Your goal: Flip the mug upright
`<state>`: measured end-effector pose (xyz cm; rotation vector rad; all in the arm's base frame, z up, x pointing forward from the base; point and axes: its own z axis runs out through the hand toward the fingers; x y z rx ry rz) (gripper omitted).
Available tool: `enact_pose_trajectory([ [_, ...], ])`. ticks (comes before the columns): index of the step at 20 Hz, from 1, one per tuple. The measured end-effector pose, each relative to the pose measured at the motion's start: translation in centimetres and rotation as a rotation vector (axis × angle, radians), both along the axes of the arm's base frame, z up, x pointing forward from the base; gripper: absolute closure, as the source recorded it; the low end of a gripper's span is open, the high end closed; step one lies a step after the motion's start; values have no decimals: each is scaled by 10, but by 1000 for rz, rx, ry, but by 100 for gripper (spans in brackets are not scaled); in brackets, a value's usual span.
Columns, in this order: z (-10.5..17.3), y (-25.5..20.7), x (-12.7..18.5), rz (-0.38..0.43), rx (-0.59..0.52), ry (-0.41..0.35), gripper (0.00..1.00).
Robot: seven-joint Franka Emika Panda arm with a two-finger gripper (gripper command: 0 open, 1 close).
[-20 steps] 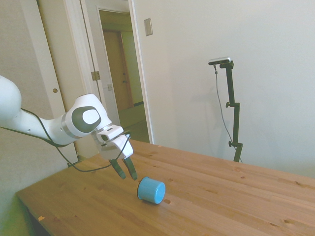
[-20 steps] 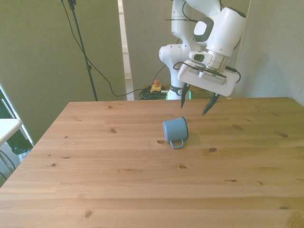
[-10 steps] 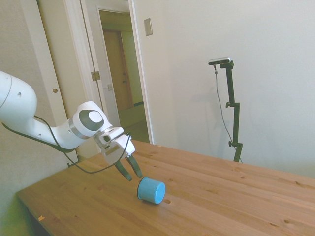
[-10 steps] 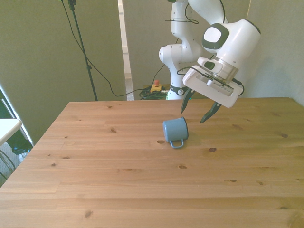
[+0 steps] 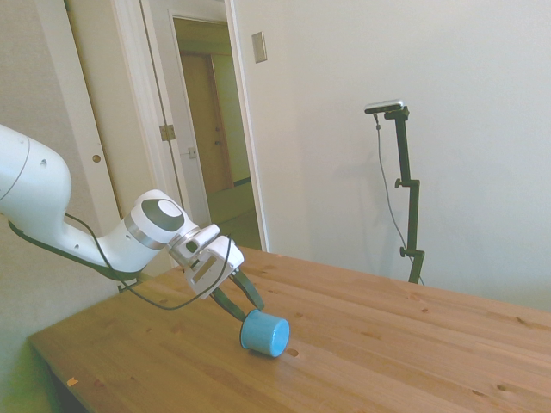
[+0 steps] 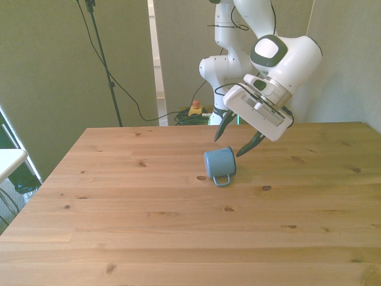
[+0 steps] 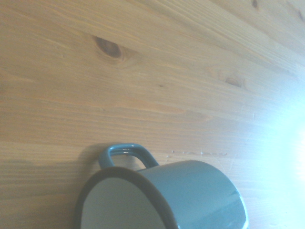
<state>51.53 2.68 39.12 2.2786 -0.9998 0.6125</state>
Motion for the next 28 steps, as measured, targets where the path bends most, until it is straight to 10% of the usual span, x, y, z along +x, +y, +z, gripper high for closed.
enact_pose_trajectory([
  [26, -31, -5, 25, -115, -149, -26, 0],
  [27, -33, -8, 26, -116, -155, -26, 100],
  [28, -34, -9, 26, -119, -156, -26, 100],
])
